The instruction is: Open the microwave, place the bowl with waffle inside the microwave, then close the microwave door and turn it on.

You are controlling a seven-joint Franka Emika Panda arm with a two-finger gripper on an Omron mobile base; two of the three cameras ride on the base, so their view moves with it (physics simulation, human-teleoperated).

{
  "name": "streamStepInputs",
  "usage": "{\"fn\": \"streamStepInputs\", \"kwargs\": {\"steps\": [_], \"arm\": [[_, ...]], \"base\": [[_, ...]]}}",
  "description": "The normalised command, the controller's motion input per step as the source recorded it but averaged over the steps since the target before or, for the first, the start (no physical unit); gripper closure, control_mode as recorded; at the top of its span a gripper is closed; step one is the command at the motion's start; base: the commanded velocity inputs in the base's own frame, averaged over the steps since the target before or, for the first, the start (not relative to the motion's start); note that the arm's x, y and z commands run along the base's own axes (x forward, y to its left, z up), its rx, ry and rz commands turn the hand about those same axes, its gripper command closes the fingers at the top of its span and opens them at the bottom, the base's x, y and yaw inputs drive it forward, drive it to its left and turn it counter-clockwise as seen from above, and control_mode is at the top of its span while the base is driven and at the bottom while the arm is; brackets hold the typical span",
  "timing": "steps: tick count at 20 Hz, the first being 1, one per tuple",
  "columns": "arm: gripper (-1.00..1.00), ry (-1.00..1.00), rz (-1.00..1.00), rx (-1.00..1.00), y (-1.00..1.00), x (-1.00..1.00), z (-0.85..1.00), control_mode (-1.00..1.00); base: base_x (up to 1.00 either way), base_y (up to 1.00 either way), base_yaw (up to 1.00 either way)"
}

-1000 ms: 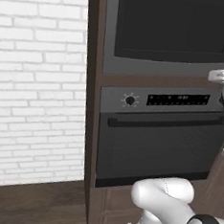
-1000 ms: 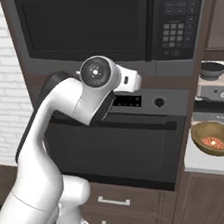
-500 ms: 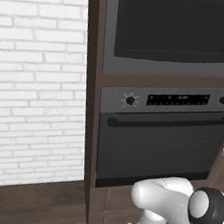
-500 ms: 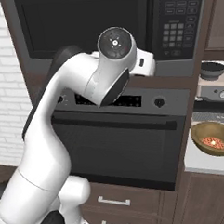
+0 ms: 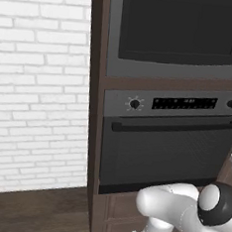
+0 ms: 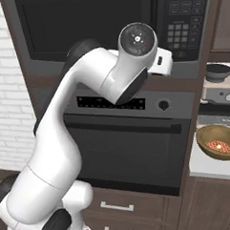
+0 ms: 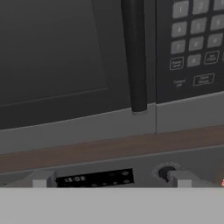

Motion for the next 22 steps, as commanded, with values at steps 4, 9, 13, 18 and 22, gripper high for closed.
{"fn": "streamStepInputs", "kwargs": {"steps": [4,9,13,18,22], "arm": [[-1.00,-0.10,0.00,0.01,-0.07,0.28,0.13,-1.00],[-1.00,-0.04,0.00,0.02,0.00,0.49,0.16,-1.00],[-1.00,0.00,0.00,0.02,-0.25,0.48,0.19,-1.00],[-1.00,0.00,0.00,0.00,-0.42,0.26,0.12,-1.00],[-1.00,-0.03,0.00,0.00,0.00,0.37,0.00,-1.00]], "base": [[0.00,0.00,0.00],[0.00,0.00,0.00],[0.00,0.00,0.00],[0.00,0.00,0.00],[0.00,0.00,0.00]]}}
